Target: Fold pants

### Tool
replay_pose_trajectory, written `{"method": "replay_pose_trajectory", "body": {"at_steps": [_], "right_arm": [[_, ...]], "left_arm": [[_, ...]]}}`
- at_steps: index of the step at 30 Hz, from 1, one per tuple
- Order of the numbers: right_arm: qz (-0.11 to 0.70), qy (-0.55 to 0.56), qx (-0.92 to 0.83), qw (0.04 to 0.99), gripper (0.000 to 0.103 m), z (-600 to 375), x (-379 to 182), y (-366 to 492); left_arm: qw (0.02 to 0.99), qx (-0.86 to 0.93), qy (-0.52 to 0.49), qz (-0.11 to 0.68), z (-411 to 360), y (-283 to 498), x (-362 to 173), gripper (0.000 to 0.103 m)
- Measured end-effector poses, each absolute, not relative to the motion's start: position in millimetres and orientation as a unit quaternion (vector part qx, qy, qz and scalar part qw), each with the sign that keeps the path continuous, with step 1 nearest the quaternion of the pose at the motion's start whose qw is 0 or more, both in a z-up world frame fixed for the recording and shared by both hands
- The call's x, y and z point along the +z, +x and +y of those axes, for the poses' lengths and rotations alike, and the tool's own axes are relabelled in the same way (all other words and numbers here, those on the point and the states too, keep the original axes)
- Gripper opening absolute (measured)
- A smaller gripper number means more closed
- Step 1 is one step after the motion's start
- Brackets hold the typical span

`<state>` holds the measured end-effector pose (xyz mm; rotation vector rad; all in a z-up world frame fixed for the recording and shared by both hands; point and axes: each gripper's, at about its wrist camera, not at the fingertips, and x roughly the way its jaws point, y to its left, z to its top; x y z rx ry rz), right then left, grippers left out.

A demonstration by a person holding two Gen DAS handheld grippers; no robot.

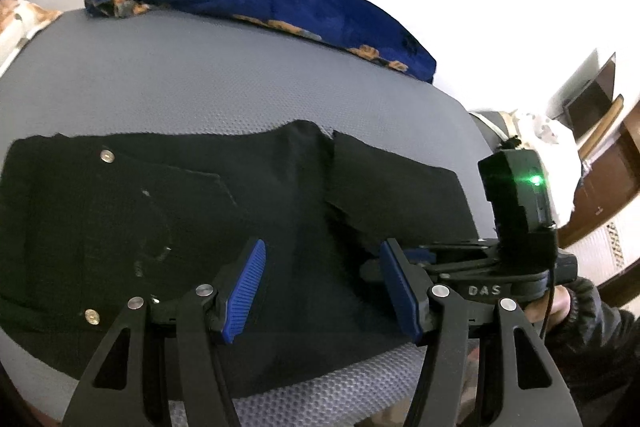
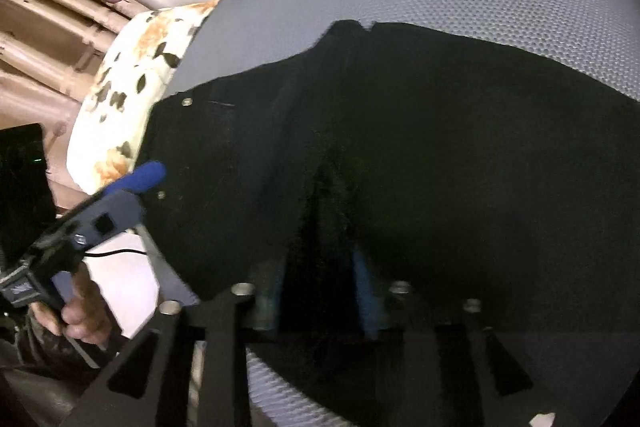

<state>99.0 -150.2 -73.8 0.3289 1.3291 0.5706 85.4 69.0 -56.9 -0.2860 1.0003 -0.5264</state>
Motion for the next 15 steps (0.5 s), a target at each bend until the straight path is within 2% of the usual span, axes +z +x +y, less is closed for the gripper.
{"method": "replay_pose_trajectory", "body": {"at_steps": [3, 5, 7, 15], "right_arm": [[0.587, 0.175, 0.261, 0.746, 0.037, -170, -57, 90], [0.578, 0.185, 0.249, 0.755, 0.045, -184, -48, 85], [0.564, 0.197, 0.226, 0.769, 0.048, -205, -41, 79], [0.539, 0.273, 0.16, 0.78, 0.048, -258, -46, 64]], "left_arm": [[0.817, -0.27, -0.153, 0.486, 66, 84, -58, 0.06], [0.802, -0.286, -0.168, 0.496, 63, 84, -60, 0.06], [0.781, -0.302, -0.19, 0.513, 59, 85, -66, 0.06], [0.693, -0.295, -0.266, 0.602, 44, 103, -104, 0.06]]}}
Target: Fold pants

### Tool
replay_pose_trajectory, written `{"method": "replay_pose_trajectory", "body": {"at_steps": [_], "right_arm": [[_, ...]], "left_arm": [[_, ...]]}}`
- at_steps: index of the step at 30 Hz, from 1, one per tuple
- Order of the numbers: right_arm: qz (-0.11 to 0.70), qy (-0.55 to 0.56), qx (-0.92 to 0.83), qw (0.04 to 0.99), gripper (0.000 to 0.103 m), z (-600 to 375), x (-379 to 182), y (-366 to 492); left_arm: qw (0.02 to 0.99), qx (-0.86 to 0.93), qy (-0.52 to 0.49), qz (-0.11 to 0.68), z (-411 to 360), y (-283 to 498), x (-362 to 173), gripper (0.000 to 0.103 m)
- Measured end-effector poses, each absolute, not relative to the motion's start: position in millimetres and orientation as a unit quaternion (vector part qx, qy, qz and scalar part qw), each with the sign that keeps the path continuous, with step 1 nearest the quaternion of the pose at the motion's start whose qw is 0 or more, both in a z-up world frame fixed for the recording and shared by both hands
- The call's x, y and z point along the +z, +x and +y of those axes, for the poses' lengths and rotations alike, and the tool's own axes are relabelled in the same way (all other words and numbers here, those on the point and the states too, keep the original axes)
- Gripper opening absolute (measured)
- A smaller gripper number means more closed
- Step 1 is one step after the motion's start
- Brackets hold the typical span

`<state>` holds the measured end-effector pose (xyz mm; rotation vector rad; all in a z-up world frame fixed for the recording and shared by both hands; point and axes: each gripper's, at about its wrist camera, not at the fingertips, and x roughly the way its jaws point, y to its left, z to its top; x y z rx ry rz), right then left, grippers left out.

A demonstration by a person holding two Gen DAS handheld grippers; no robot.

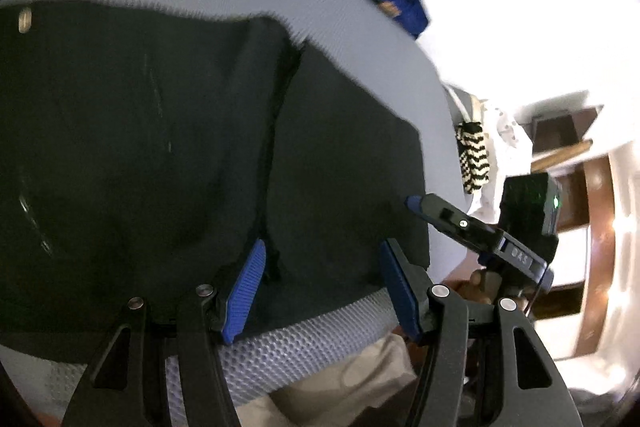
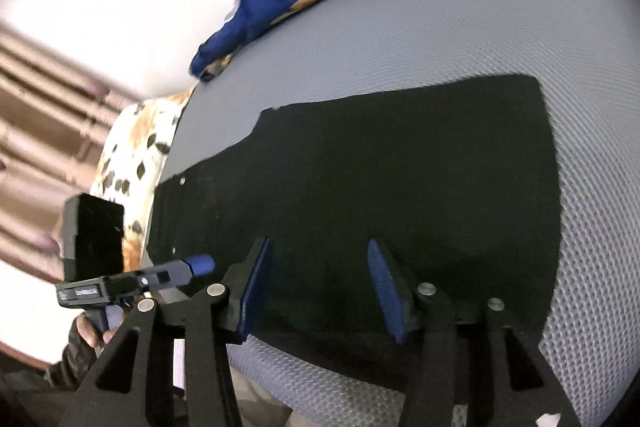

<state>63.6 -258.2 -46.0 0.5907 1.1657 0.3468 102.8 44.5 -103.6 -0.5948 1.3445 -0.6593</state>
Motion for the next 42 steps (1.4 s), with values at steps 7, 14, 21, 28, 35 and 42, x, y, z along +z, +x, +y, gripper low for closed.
{"method": "replay_pose_trajectory", "body": {"at_steps": [7, 14, 21, 28, 35, 42], "right_arm": [[0.53, 0.3, 0.149, 0.779, 0.048, -267, -53, 62], [0.523, 0.316, 0.145, 0.778, 0.048, -281, -56, 60], [0.53, 0.306, 0.131, 0.78, 0.048, -283, -59, 59], [0.539, 0.296, 0.12, 0.779, 0.048, -282, -57, 56], [0.57, 0.252, 0.11, 0.774, 0.047, -265, -69, 56], [0.554, 0.201, 0.086, 0.803, 0.048, -261, -52, 63]], "left_arm": [[0.66, -0.266, -0.291, 0.64, 37, 105, -127, 0.059], [0.646, -0.27, -0.306, 0.646, 15, 108, -137, 0.053], [0.644, -0.273, -0.309, 0.644, -7, 111, -148, 0.009], [0.69, -0.293, -0.283, 0.598, 4, 93, -115, 0.007], [0.683, -0.261, -0.245, 0.637, 12, 86, -148, 0.007], [0.74, -0.243, -0.163, 0.606, 12, 85, -121, 0.027]]}}
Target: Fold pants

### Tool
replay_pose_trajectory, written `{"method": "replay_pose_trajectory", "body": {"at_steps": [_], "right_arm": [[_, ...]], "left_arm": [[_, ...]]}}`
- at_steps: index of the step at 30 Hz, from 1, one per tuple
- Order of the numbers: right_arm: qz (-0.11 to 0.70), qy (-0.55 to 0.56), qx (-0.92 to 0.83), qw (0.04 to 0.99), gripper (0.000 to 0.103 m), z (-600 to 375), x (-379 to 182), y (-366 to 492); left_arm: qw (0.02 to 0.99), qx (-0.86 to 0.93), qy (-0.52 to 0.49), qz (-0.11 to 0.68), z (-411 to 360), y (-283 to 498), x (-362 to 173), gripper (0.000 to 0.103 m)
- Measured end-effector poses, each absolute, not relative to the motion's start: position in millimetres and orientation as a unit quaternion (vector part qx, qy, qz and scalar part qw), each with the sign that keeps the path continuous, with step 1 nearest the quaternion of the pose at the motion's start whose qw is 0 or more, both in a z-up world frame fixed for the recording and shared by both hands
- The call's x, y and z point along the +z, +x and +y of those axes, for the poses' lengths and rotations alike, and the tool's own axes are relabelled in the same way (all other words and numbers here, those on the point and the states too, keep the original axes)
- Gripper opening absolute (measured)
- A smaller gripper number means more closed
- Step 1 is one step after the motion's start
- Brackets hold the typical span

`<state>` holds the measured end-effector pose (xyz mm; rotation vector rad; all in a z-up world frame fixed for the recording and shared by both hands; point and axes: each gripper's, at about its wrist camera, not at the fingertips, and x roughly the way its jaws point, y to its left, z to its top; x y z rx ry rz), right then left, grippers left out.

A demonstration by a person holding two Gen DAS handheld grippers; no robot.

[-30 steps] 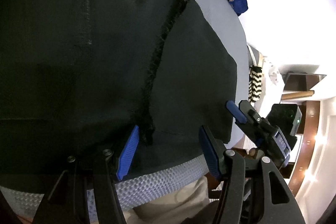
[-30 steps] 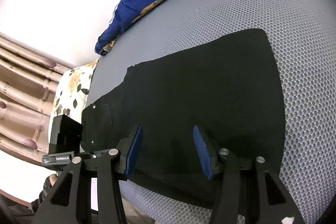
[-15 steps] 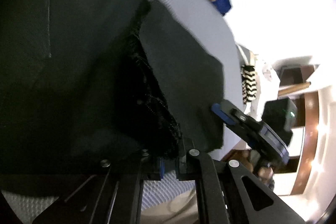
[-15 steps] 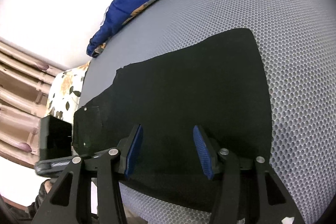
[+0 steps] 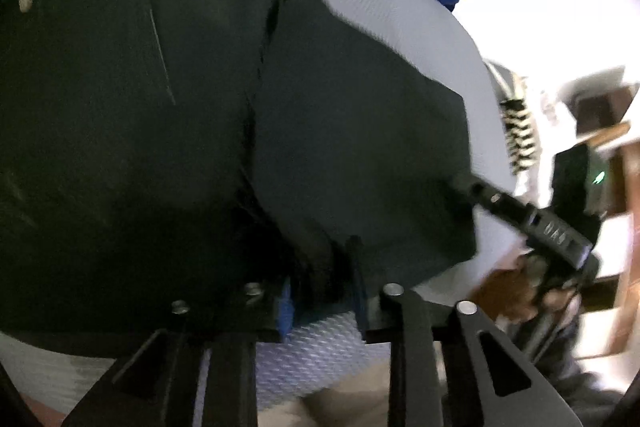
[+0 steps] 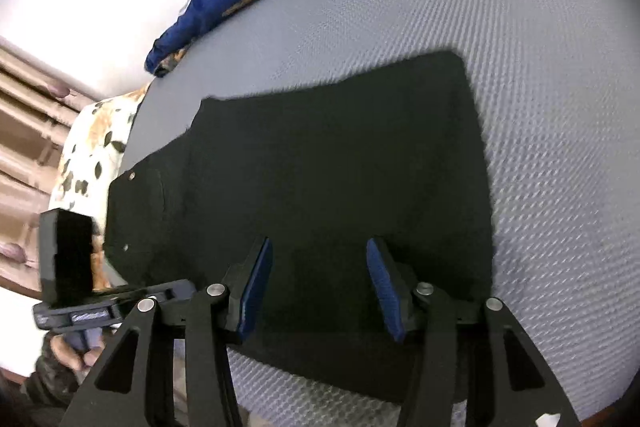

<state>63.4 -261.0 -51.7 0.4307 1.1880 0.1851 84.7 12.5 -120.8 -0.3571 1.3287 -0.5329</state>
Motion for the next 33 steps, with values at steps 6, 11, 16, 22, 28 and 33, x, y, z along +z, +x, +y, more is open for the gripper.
{"method": "replay_pose_trajectory", "body": {"at_steps": [6, 11, 16, 22, 28, 33], "right_arm": [[0.525, 0.109, 0.04, 0.843, 0.048, -263, -32, 95], [0.538, 0.079, 0.025, 0.839, 0.047, -266, -42, 121], [0.549, 0.061, 0.018, 0.833, 0.044, -269, -58, 131], [0.548, 0.057, 0.02, 0.834, 0.044, -268, -63, 133], [0.546, 0.058, 0.02, 0.835, 0.044, -267, -60, 129], [0.558, 0.059, 0.023, 0.828, 0.044, -264, -57, 113]], "left_arm": [[0.825, -0.222, -0.057, 0.516, 1, 97, -92, 0.028], [0.832, -0.257, -0.034, 0.49, -28, 122, -91, 0.03], [0.833, -0.249, -0.017, 0.494, -46, 155, -105, 0.03], [0.83, -0.226, -0.001, 0.51, -60, 178, -122, 0.03], [0.835, -0.221, 0.016, 0.504, -63, 173, -121, 0.03], [0.836, -0.216, 0.015, 0.504, -58, 162, -116, 0.042]]}}
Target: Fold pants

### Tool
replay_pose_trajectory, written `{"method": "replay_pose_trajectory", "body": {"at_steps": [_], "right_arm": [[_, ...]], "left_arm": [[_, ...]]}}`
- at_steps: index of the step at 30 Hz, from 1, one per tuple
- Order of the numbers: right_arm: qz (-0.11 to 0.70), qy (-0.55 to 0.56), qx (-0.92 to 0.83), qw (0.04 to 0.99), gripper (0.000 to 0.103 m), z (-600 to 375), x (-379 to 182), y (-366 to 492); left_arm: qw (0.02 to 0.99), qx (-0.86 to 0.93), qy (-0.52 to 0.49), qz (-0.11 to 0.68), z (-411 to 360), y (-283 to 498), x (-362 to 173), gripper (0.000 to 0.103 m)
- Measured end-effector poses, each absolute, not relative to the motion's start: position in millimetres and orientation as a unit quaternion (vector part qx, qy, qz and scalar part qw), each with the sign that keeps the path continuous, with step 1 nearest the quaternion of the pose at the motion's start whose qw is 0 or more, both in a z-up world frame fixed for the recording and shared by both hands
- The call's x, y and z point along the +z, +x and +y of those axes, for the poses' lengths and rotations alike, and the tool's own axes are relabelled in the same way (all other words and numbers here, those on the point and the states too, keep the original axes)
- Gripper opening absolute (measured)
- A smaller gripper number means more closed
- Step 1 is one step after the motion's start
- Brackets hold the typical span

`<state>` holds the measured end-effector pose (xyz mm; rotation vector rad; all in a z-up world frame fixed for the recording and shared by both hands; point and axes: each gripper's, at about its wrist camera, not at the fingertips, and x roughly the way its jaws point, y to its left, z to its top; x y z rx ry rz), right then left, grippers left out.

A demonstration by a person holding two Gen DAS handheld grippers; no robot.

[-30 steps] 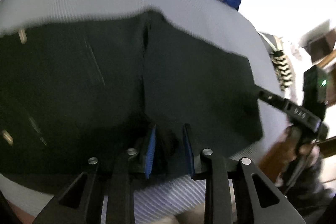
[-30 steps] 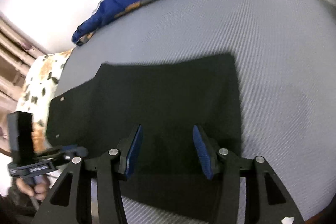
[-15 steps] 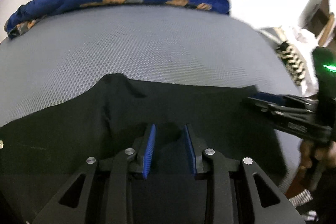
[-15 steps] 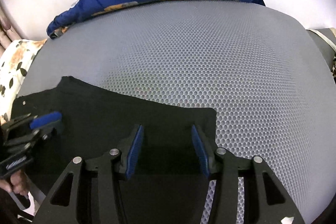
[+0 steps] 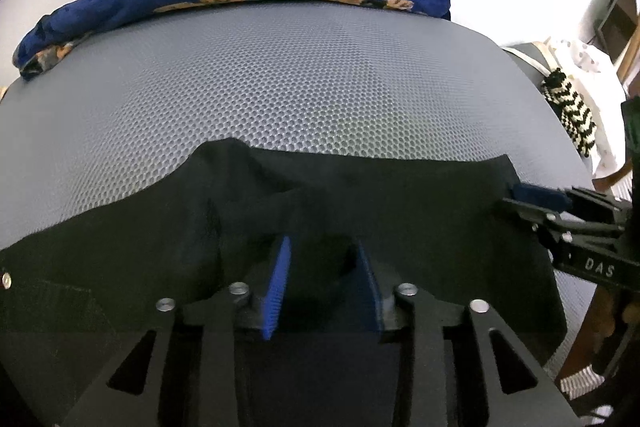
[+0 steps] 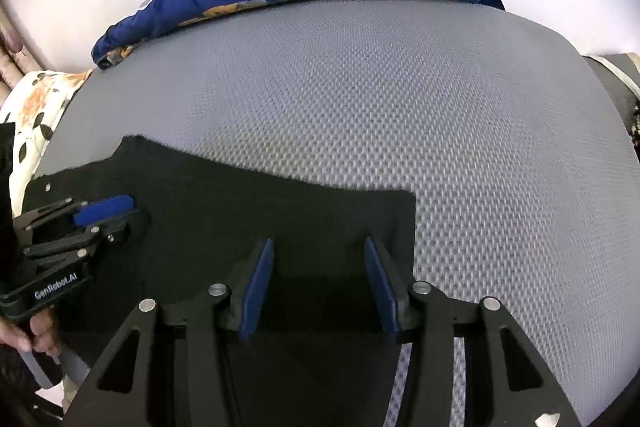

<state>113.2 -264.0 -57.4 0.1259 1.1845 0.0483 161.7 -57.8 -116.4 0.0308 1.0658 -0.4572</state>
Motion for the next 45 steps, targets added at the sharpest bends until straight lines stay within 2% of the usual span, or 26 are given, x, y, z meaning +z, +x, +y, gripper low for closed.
{"method": "replay_pose_trajectory", "body": {"at_steps": [1, 16, 26, 33, 39, 45], "right_arm": [[0.561, 0.06, 0.023, 0.826, 0.044, -263, -58, 108], [0.594, 0.064, 0.085, 0.797, 0.047, -206, -60, 53], [0.601, 0.023, 0.155, 0.784, 0.048, -137, -63, 56], [0.606, 0.007, 0.177, 0.776, 0.048, -109, -64, 61], [0.61, 0.007, 0.185, 0.771, 0.052, -98, -65, 69], [0.613, 0.015, 0.183, 0.768, 0.057, -91, -67, 75]], "left_arm": [[0.837, -0.215, 0.017, 0.503, -57, 159, -116, 0.046], [0.863, -0.158, 0.045, 0.478, -6, 109, -82, 0.057], [0.87, -0.108, 0.026, 0.48, 66, 86, -67, 0.058], [0.86, -0.104, -0.071, 0.495, 141, 64, -61, 0.058], [0.861, -0.096, -0.161, 0.473, 213, 43, -54, 0.058], [0.836, -0.081, -0.229, 0.491, 264, 32, -71, 0.058]]}}
